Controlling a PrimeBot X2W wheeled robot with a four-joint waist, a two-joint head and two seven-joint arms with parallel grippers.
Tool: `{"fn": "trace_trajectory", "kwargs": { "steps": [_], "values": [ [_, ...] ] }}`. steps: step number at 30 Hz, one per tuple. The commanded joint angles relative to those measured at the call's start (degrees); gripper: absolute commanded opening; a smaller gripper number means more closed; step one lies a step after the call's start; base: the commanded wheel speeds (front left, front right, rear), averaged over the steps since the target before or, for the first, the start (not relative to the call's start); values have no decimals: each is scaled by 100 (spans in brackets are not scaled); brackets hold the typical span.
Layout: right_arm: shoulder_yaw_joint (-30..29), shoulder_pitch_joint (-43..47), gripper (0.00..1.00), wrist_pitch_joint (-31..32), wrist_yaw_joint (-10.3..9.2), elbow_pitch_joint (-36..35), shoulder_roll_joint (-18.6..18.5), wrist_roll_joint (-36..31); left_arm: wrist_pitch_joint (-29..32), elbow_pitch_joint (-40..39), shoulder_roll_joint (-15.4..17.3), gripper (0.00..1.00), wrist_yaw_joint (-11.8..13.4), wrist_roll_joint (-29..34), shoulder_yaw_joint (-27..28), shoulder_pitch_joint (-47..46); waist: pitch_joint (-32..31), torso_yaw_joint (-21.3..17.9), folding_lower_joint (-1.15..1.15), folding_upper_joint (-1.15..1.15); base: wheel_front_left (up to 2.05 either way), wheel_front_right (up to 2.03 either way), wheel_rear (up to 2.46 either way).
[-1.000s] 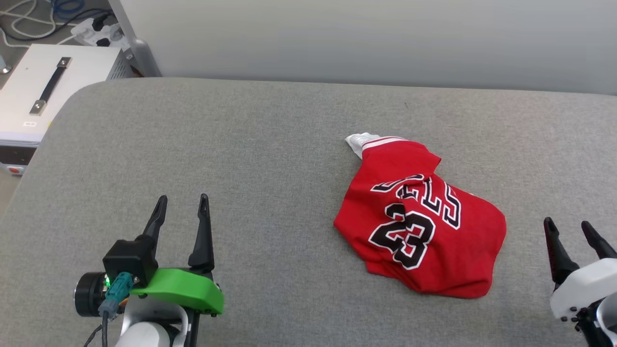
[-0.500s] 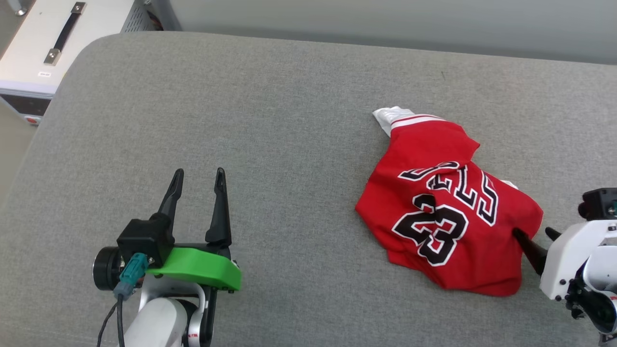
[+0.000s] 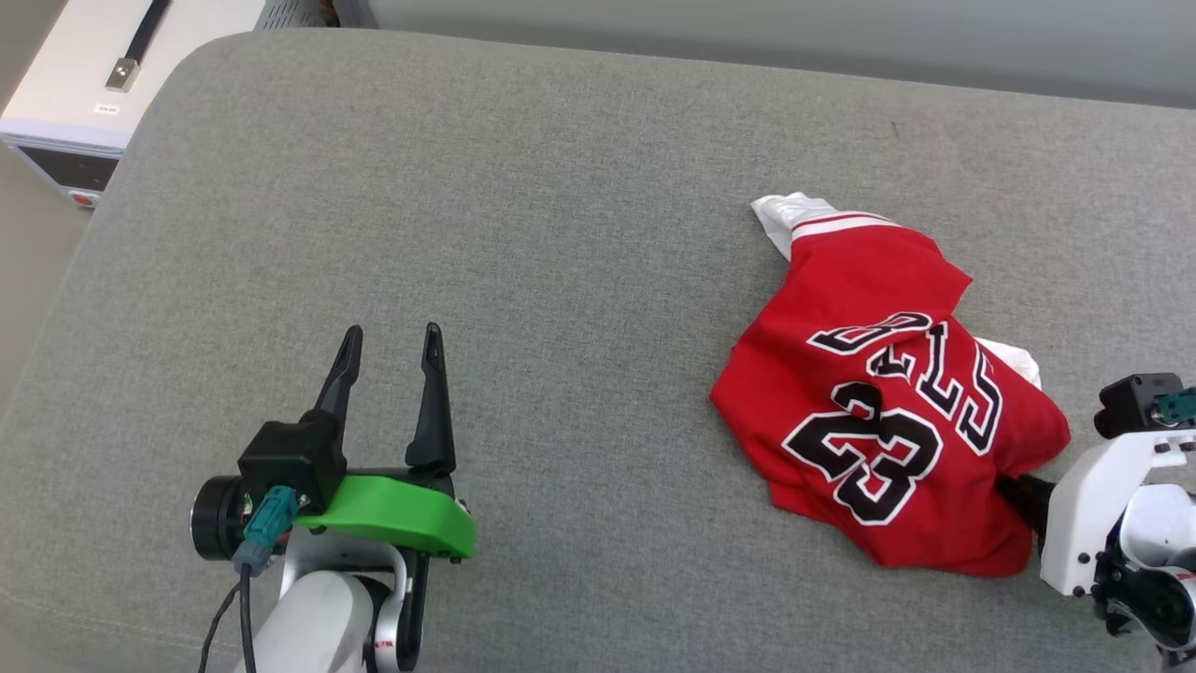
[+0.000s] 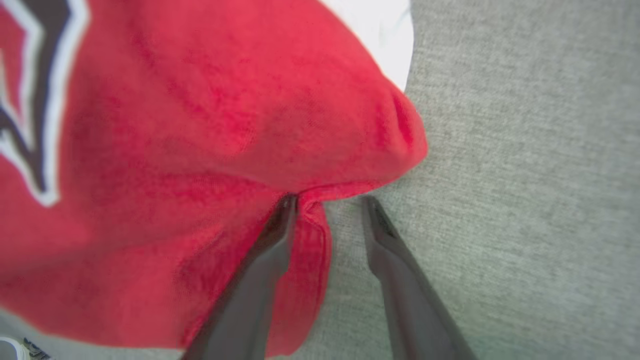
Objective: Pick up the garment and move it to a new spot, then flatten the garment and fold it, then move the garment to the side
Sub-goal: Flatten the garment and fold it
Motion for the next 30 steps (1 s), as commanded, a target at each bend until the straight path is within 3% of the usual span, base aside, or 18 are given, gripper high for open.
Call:
{"fn": "trace_trajectory", "kwargs": {
  "steps": [1,9,19,30],
  "values": [
    [217,272,0,61,2,195,193,80,-29,31,17,100,-14,-27,-8,-65,-101,-61,0,0,0,0,0],
    [-102,742,0,-293,2,-716,326,-123,80,41,148,100,-8,-52,-16,58,-539,-292,0,0,0,0,0],
    [-56,2080,0,111,2,-1981,843,-536,276,-96,323,100,47,-106,-26,361,-964,-484,0,0,0,0,0],
    [372,2725,0,298,2,-1930,1319,-539,425,-199,419,100,108,-148,-58,545,-1117,-497,0,0,0,0,0]
  ]
}}
